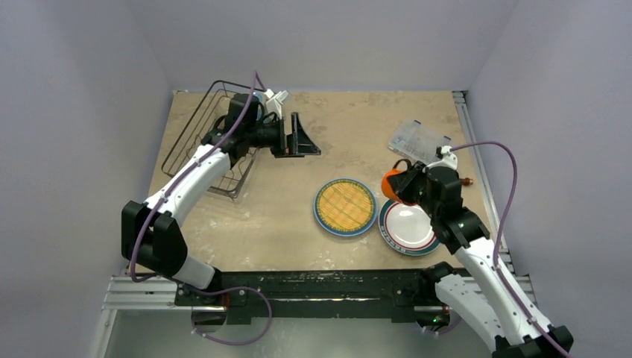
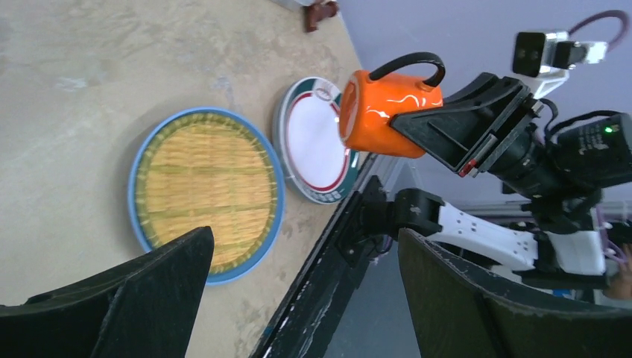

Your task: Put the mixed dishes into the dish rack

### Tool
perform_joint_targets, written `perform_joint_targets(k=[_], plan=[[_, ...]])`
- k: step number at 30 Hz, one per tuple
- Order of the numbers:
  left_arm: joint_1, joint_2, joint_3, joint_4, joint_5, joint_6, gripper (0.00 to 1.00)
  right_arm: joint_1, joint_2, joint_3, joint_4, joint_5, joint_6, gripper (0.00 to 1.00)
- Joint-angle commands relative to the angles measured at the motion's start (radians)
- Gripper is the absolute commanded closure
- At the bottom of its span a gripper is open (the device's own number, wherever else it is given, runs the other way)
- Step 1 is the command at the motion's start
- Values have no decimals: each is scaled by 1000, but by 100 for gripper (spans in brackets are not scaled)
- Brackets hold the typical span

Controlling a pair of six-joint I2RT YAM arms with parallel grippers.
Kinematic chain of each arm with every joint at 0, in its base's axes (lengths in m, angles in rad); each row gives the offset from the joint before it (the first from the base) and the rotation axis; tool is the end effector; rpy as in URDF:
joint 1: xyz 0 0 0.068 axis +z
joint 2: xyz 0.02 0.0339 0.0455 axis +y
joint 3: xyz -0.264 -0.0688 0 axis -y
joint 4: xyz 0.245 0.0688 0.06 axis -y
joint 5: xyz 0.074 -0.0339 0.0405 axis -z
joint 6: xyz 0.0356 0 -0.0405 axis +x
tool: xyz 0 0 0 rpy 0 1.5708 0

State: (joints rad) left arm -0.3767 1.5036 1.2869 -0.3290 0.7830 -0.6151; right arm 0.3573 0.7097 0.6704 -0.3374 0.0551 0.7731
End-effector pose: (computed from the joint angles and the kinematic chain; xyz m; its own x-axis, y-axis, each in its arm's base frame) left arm 0.3062 -0.1482 0.3313 -0.8682 -0.0964 -0.4868 0.3924 0.4673 -0.7922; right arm 0.1588 0.0572 0.2956 -0.4570 0.5737 -0.6797 0.0251 0.7722 0.6349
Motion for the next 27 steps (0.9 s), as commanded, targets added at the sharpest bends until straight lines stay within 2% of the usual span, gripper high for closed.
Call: perform_joint_targets(k=[1, 2, 4, 8, 13, 27], plan=[[-44, -62, -106, 405, 143, -134, 6, -1, -7, -120, 714, -435, 247, 100], [-55, -75, -124, 446, 146, -138, 6, 0, 15, -135, 853, -473, 330, 100], [-76, -94, -145, 511, 161, -144, 5, 1, 65, -145, 1026, -517, 444, 100], [-107, -126, -195, 639, 171, -182, 4, 3, 161, -168, 1267, -557, 608, 100], [-148, -107, -188, 596, 152, -156, 3, 12, 313, -238, 1693, -592, 864, 100], [-208, -118, -173, 463, 80, -19, 3, 128, 579, -198, 2091, -606, 1107, 100]])
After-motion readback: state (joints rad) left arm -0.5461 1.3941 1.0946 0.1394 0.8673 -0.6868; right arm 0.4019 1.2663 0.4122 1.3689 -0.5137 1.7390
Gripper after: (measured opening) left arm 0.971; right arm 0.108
